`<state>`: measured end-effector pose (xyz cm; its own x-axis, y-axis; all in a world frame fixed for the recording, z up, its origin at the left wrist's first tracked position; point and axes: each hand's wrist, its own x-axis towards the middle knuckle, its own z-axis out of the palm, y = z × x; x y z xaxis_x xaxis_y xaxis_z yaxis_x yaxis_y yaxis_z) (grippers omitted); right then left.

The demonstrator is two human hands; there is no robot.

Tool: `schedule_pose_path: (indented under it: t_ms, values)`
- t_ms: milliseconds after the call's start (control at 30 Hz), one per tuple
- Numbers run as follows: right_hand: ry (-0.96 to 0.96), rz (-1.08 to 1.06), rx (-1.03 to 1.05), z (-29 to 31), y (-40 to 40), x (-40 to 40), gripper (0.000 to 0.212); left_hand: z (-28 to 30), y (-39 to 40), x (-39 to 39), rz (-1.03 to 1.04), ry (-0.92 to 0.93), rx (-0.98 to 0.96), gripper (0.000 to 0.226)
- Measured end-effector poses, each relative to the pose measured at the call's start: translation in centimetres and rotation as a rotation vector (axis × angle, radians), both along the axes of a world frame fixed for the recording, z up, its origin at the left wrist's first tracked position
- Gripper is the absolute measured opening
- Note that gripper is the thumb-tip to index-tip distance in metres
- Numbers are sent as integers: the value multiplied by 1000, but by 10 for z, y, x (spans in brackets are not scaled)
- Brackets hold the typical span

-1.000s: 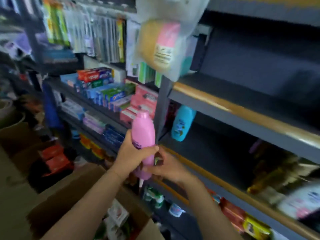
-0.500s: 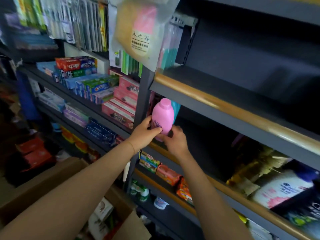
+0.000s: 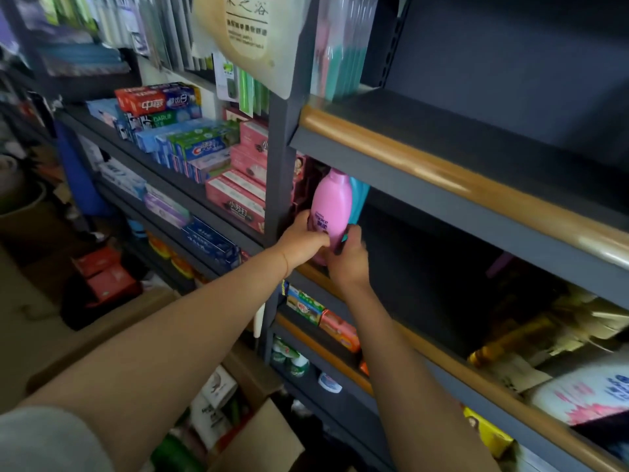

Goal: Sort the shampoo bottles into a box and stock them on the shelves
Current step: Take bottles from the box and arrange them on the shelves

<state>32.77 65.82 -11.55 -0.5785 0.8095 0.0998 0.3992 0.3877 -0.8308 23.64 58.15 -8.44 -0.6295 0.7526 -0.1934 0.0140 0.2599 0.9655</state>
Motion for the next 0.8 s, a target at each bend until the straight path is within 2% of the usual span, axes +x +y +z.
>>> schedule_pose_path:
  t_ms: [167,333,500,700,800]
  values:
    - [-7,-80,-85,-2,5,-5,60,-7,7,-1,39,-75,25,61]
    - [-70,-84,-101,-4,15,-13,68,-8,13,-3,26,-105,50,75]
    - [-84,-83,-118,-5,27,-17,70,-8,17,-7,-4,-111,89,76]
    - [-84,-103,-156,-7,34,-18,62,-4,12,-3,-47,-80,125,72]
    - [27,-150,-115,-1,19,-1,53,2,-11,8,-40,5,145,65]
